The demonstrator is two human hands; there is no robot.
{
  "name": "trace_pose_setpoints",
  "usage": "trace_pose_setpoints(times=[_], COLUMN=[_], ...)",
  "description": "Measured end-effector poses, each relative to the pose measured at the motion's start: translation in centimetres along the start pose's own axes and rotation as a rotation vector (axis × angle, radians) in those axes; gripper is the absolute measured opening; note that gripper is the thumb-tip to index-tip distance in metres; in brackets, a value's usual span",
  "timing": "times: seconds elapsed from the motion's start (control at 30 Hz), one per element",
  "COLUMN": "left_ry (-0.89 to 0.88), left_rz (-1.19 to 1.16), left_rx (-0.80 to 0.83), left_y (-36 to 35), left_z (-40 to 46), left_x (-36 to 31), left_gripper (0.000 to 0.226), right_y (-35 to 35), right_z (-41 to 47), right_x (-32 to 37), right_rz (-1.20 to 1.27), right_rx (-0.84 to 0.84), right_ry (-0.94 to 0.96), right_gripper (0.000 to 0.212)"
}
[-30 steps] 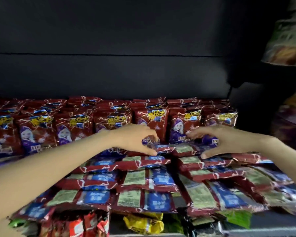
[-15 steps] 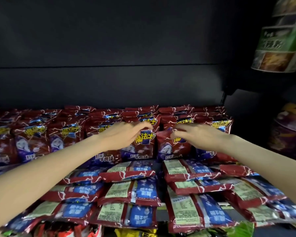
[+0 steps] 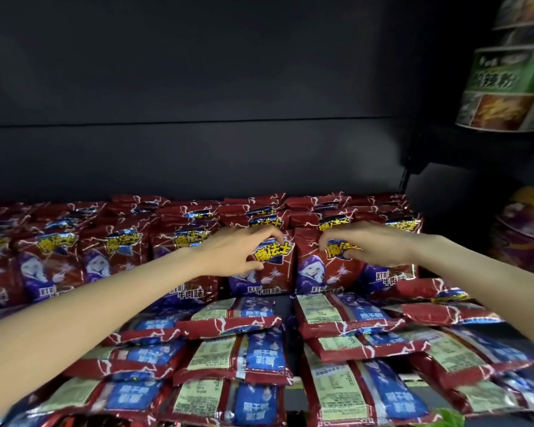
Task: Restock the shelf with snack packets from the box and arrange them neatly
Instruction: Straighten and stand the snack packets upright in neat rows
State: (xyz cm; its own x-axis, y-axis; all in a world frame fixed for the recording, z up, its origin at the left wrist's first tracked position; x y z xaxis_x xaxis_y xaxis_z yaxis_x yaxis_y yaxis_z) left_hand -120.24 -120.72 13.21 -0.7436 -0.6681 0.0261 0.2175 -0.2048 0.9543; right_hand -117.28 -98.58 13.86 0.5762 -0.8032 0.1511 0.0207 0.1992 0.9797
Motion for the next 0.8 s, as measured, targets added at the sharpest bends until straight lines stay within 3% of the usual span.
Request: trace_pose_setpoints(times=[0.17, 0.3, 0.47, 0.67, 0.8], left_ry=[-0.037, -0.134, -0.283, -0.333, -0.336], left_rz=[0.036, 0.326, 0.406, 0.547, 0.567], left_rx=[-0.027, -0.176, -0.313, -0.083, -0.022], left_y=[-0.2, -0.4, -1.0, -3.5, -4.1], left_z=[1.2, 1.4, 0.6, 0.4, 1.1], left_x=[1.2, 1.5, 1.5, 2.7, 3.7], left_gripper=[0.057, 0.068, 0.068, 0.104, 0.11], right_y=[-0.4, 0.1, 0.8, 0.0, 0.2], right_z=[1.5, 2.0, 2.0, 2.2, 2.1], right_x=[-0.2, 0.0, 0.8, 0.8, 1.3], right_rz=[-0.153, -0.362, -0.446, -0.506, -0.551], right_rx=[-0.082, -0.231, -0.396, -0.385, -0.336], right_ry=[-0.003, 0.055, 0.147, 0.098, 0.101], right_gripper=[0.05, 0.044, 0.041, 0.049, 0.052])
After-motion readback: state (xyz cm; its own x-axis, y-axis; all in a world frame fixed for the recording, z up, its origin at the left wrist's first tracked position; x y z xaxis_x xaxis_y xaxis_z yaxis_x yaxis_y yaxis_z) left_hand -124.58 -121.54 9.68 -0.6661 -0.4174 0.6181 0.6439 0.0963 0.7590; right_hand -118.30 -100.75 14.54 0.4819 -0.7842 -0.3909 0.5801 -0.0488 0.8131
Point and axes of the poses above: each hand's wrist, its own z-axis towards the middle knuckle, its own y-axis out of the back of the hand, x = y × z, the point moved 5 cm from there along z, towards the middle knuckle, and after that the axes turned 13 degrees about -x, right-handed, at the moved point
